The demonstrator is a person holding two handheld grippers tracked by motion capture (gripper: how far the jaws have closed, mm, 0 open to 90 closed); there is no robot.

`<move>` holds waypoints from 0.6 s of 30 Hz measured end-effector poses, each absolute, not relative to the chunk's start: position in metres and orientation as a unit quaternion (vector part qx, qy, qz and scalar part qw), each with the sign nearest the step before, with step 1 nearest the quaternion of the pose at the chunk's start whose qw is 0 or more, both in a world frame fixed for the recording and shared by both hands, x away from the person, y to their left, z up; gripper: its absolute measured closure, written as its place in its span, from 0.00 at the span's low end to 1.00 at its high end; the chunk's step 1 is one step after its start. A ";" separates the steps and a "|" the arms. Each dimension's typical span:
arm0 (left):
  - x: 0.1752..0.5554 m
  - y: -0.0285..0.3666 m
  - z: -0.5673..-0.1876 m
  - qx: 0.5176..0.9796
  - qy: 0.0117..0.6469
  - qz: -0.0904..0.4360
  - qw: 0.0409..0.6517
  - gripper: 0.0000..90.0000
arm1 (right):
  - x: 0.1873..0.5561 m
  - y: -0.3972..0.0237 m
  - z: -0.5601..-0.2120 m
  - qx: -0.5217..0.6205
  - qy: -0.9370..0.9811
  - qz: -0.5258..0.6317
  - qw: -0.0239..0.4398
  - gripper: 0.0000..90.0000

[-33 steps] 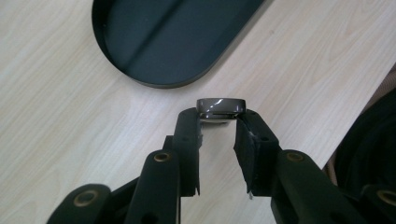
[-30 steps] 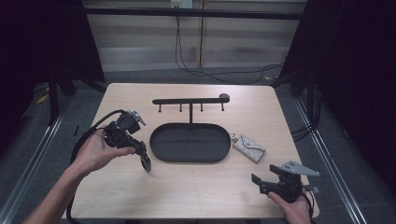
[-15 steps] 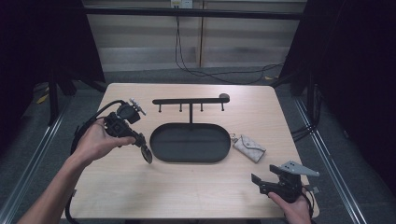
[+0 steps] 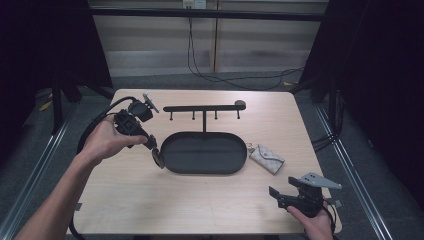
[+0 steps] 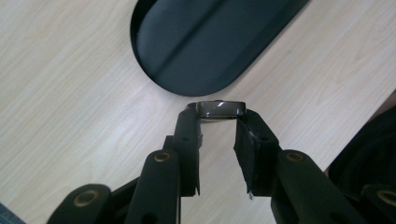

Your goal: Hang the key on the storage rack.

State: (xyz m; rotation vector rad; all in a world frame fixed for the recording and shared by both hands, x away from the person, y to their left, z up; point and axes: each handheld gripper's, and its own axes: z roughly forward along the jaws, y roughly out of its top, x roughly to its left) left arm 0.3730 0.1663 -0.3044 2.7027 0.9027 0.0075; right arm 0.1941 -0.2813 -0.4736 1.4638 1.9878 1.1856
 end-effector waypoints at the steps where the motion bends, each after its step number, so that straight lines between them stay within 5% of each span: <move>1: 0.376 0.165 -0.304 0.938 0.316 0.003 0.145 0.79 | 0.194 -0.281 -0.474 0.524 0.711 0.424 0.200 0.17; 18: 0.393 0.150 -0.292 0.932 0.340 0.016 0.124 0.79 | 0.195 -0.281 -0.474 0.526 0.711 0.423 0.198 0.17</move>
